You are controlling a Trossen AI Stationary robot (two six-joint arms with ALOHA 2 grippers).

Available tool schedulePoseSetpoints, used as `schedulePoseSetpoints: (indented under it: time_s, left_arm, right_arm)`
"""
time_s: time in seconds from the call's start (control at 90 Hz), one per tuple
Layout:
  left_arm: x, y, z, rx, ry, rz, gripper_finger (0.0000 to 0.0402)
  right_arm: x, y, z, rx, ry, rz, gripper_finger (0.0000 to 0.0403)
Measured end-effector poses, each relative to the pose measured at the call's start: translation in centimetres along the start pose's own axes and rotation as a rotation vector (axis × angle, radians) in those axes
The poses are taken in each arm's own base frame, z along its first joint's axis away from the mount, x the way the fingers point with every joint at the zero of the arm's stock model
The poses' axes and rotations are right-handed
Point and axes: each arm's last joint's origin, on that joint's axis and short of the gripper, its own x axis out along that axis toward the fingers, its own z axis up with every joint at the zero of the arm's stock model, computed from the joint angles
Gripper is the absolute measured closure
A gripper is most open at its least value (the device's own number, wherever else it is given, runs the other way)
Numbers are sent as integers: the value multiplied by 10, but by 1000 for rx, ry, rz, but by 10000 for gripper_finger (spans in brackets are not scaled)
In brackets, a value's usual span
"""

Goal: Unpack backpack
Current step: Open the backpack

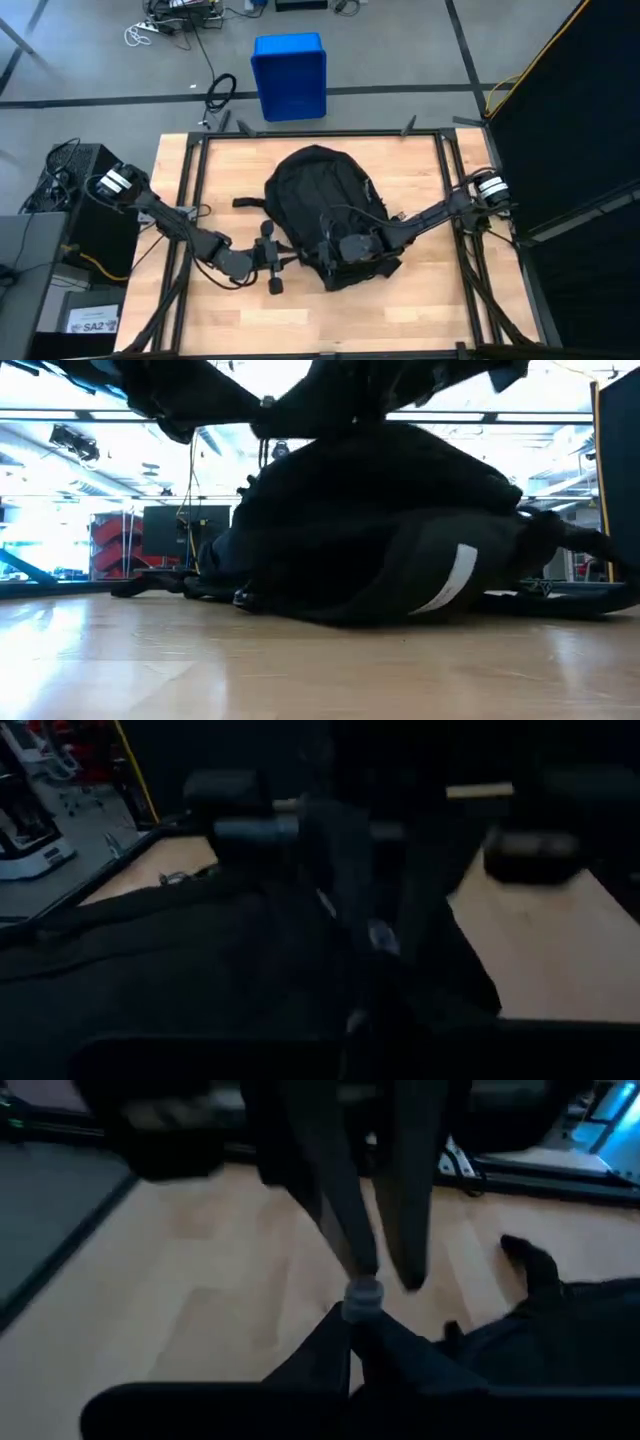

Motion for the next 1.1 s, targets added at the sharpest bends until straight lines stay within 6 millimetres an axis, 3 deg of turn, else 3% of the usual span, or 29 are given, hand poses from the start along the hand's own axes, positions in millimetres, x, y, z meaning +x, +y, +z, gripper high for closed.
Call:
schedulePoseSetpoints:
  time_s: [0.3, 0.533, 0.789, 1.1]
  left_arm:
    - [0, 1, -8, -12, 65, 11, 380]
    - [8, -3, -31, -23, 165, 33, 380]
    - [17, -8, -54, 98, 247, 27, 380]
    - [19, -10, -55, 131, 244, -9, 373]
  right_arm:
    - [-5, 3, -3, -16, 58, -41, 403]
    - [-5, 3, -4, -17, 65, -42, 403]
    - [-5, 3, -4, -18, 67, -42, 403]
    - [-5, 3, -4, -14, 66, -41, 403]
